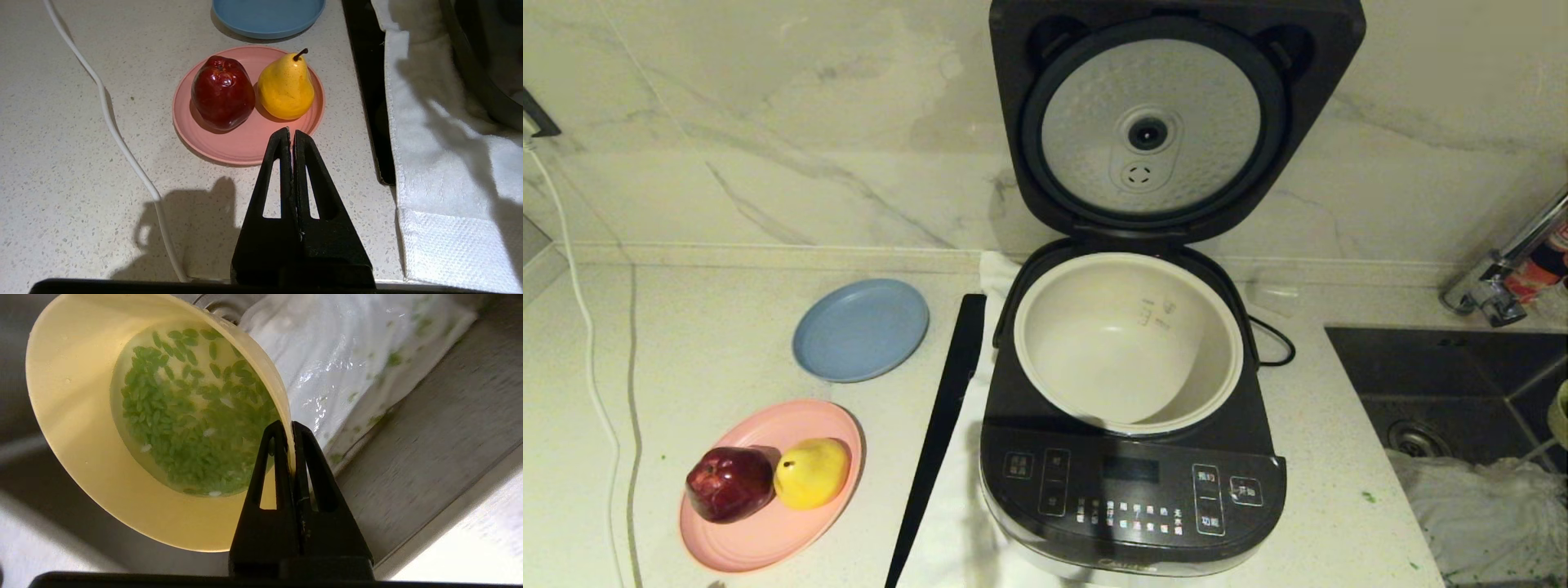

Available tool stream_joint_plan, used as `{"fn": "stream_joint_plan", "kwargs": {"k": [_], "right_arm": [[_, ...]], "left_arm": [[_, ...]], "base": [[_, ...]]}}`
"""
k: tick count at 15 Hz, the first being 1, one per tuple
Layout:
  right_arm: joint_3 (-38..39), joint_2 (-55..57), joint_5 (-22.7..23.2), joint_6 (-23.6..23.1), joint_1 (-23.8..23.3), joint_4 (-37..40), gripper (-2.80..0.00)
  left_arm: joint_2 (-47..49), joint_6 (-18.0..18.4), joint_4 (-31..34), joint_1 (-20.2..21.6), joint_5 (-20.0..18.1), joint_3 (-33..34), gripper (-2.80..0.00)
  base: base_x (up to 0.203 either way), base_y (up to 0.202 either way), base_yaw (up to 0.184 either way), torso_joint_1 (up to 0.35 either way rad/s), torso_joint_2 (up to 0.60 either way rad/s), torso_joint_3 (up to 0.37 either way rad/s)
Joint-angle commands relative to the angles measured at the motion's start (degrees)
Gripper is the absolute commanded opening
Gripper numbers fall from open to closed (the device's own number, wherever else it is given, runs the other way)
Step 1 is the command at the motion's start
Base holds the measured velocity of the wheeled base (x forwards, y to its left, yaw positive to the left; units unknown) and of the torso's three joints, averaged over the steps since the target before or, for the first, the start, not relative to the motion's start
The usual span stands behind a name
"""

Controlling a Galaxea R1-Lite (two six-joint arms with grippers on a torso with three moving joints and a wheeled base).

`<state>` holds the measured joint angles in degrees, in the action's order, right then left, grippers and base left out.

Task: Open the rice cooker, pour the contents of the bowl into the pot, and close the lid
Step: Fill a bowl with water from the tap

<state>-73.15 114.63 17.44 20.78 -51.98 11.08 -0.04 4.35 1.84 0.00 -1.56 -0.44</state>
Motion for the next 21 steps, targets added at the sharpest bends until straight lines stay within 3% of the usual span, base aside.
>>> {"fn": "stream_joint_plan", "kwargs": {"k": [1, 7, 21], "right_arm": [[-3.75, 4.20, 0.47, 0.22, -2.20, 0.60, -2.80], [-11.86, 9.33, 3.76, 2.50, -4.76, 3.99, -2.80], [-24.12, 18.68, 4.35, 6.99, -4.71, 7.47, -2.80]], "left_arm": [[0.04, 0.04, 0.00, 0.00, -0.02, 0.00, -2.80], [0.04, 0.04, 0.00, 0.00, -0.02, 0.00, -2.80], [0.04, 0.04, 0.00, 0.00, -0.02, 0.00, -2.80]], "base": [[0.000, 0.000, 0.000, 0.000, 0.00, 0.000], [0.000, 0.000, 0.000, 0.000, 0.00, 0.000], [0.000, 0.000, 0.000, 0.000, 0.00, 0.000]]}}
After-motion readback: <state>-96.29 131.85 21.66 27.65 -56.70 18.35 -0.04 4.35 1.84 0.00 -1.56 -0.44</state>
